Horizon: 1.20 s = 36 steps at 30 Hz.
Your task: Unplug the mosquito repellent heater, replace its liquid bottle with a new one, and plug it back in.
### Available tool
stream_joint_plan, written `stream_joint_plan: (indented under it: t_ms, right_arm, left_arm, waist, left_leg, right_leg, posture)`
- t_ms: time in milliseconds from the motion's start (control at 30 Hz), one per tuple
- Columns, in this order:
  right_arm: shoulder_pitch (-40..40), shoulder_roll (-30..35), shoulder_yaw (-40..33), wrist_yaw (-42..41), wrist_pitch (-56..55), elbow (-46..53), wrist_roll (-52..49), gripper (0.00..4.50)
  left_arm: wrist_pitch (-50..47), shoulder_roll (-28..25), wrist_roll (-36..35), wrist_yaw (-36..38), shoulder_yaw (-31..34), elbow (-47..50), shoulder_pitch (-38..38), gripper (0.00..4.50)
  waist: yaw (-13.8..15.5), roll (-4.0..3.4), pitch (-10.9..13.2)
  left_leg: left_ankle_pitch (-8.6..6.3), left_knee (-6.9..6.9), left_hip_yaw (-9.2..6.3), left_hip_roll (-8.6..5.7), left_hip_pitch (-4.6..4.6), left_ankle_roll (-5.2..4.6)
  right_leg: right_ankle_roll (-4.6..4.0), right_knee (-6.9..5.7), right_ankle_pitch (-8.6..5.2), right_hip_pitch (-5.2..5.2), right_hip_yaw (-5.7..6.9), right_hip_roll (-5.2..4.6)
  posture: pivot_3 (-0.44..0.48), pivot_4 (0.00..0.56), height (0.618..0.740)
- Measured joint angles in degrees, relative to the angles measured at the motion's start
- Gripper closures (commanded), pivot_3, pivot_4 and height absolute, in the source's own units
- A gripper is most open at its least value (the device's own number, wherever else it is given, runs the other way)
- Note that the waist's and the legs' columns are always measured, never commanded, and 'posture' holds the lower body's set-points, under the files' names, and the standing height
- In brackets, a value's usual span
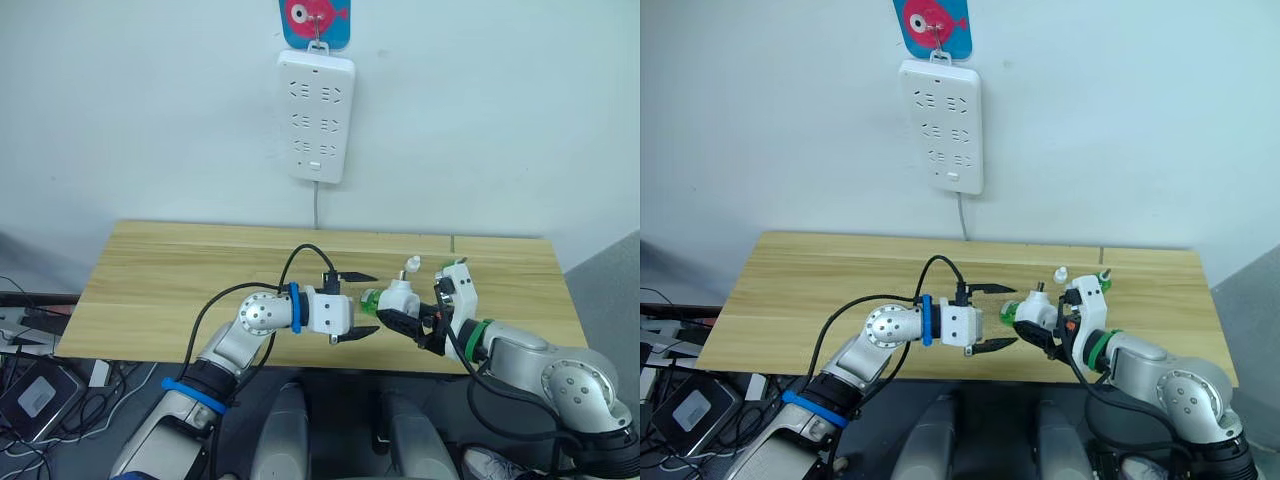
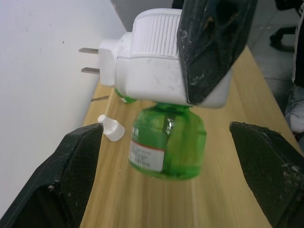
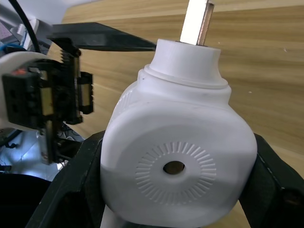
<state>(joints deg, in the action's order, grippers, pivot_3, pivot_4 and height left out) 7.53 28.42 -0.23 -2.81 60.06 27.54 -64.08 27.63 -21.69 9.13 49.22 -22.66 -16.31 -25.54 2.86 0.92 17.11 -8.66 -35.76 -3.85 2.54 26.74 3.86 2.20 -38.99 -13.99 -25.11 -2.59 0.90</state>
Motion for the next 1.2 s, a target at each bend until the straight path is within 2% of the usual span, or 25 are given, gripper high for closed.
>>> stream_joint_plan:
  t_ms: [233,333,500,800,833,900,1067,1200]
  right_arm:
    - [0.5,-1.3,-0.1,0.7,1.2,0.0,0.0,1.36]
    - [0.7,-1.5,-0.2,0.7,1.8,0.0,0.0,1.36]
    - [1.3,-2.1,-0.6,1.1,2.2,0.0,0.0,1.36]
    - [1.4,-2.7,-0.8,1.9,3.2,0.0,0.0,1.36]
    - [1.4,-2.7,-0.8,1.8,3.2,0.0,0.1,0.64]
    - [1.7,-2.7,-0.8,1.6,3.1,0.1,0.1,0.06]
    - [1.8,-2.6,-1.0,1.6,2.4,1.6,0.8,0.0]
    - [0.2,-3.3,-5.6,2.2,-0.2,4.1,0.1,0.0]
  left_arm:
    - [-2.3,1.1,3.7,-2.8,-0.7,0.0,-0.1,0.0]
    - [-2.8,1.3,4.9,-3.7,-0.7,0.0,-0.5,0.6]
    - [-4.1,1.8,5.4,-3.6,-1.0,0.0,-1.0,2.17]
    - [-4.7,1.8,5.5,-3.6,-1.6,0.0,-0.9,2.2]
    - [-4.7,1.8,5.5,-3.6,-1.6,0.0,-0.9,2.2]
    - [-4.7,1.8,5.5,-3.7,-1.6,0.0,-0.7,2.2]
    - [-5.4,2.6,5.1,-4.8,-1.6,0.0,-0.4,2.2]
    - [-8.6,4.4,2.2,-4.9,-0.3,-0.2,0.3,2.2]
  waist:
    - [0.0,0.0,-0.1]
    - [0.0,0.0,-0.1]
    - [0.0,0.0,-0.1]
    - [0.0,-0.01,-0.1]
    - [0.0,-0.01,-0.1]
    - [-0.1,-0.01,-0.1]
    - [-0.1,-0.01,-0.1]
    - [-0.1,0.0,-0.1]
  left_leg:
    - [0.0,0.01,-0.01,0.0,0.0,0.0]
    - [0.0,0.0,-0.01,-0.01,0.0,0.0]
    - [0.0,0.01,-0.01,-0.01,0.0,0.0]
    - [0.0,0.01,-0.02,0.0,0.0,0.0]
    - [0.0,0.01,-0.02,0.0,0.0,0.0]
    - [0.0,0.01,-0.02,-0.01,0.0,0.0]
    - [0.0,0.0,-0.03,-0.01,0.0,0.0]
    - [0.0,0.0,-0.03,-0.01,0.0,0.0]
  right_leg:
    - [0.0,0.0,0.0,0.01,0.0,0.0]
    - [0.0,0.0,0.0,0.01,0.0,0.0]
    - [0.0,0.0,0.0,0.01,0.01,0.0]
    - [0.0,-0.01,0.0,0.01,0.01,0.0]
    - [0.0,-0.01,0.0,0.01,0.01,0.0]
    - [0.0,-0.01,0.0,0.01,0.01,0.0]
    - [0.0,-0.01,0.0,0.02,0.02,0.0]
    - [0.0,0.0,0.0,0.02,0.02,-0.01]
  posture:
    - [0.2,0.263,0.74]
    - [0.198,0.263,0.74]
    - [0.196,0.265,0.74]
    - [0.194,0.266,0.74]
    - [0.194,0.266,0.74]
    - [0.194,0.266,0.74]
    - [0.191,0.266,0.74]
    - [0.184,0.267,0.74]
